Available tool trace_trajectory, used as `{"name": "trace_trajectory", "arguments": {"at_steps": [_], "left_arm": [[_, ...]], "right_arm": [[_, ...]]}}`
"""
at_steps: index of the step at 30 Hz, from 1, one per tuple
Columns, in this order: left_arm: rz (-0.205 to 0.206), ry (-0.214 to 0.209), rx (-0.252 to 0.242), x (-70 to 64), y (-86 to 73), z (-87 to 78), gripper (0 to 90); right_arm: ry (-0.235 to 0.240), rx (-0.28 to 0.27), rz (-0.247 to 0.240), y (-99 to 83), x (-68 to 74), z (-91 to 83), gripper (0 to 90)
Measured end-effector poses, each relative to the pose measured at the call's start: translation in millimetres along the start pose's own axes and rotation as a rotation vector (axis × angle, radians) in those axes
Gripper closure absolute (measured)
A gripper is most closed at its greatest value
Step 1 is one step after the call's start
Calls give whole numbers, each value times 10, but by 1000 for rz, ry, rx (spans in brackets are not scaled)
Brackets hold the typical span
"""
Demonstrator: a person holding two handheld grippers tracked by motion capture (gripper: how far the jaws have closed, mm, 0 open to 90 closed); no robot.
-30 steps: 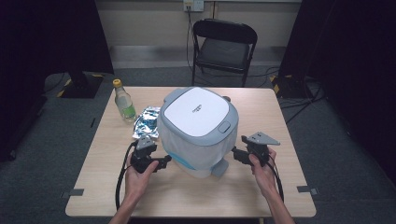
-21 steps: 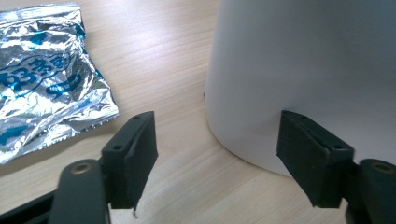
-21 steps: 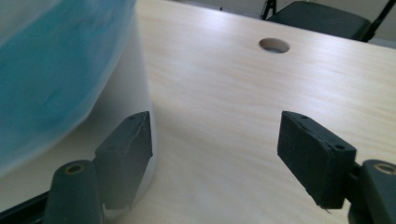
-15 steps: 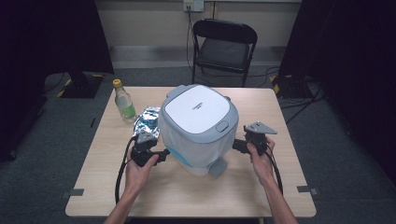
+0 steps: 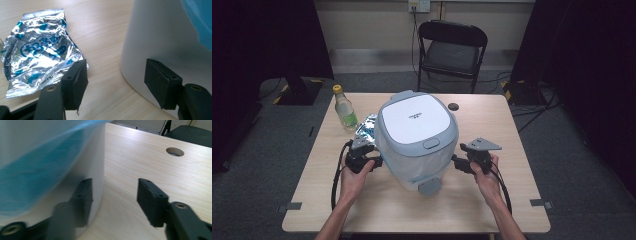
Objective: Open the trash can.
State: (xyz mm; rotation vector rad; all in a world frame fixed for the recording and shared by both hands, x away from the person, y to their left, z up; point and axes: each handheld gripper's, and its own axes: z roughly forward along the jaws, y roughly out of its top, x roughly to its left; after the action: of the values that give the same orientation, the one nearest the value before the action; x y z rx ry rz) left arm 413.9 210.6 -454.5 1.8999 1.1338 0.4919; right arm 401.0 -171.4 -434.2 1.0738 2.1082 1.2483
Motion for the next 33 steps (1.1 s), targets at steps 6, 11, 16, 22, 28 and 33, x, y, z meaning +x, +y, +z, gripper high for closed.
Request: {"name": "trace_trajectory", "arguments": {"at_steps": [6, 11, 16, 22, 28, 33], "left_arm": [[1, 3, -10, -79, 22, -88, 387], [-1, -5, -22, -55, 54, -13, 400], [23, 7, -26, -75, 143, 97, 451], [74, -1, -37, -163, 220, 207, 575], [64, -81, -53, -196, 198, 270, 636], [67, -118, -56, -279, 195, 279, 700]], "right_arm": [[-49, -14, 10, 78, -119, 102, 330], [-32, -49, 37, 159, -163, 189, 324], [-20, -38, 43, 166, -155, 146, 373], [-22, -32, 29, 113, -89, 2, 520], [3, -25, 57, 16, -62, -175, 552], [30, -19, 47, -23, -32, -270, 636]]}}
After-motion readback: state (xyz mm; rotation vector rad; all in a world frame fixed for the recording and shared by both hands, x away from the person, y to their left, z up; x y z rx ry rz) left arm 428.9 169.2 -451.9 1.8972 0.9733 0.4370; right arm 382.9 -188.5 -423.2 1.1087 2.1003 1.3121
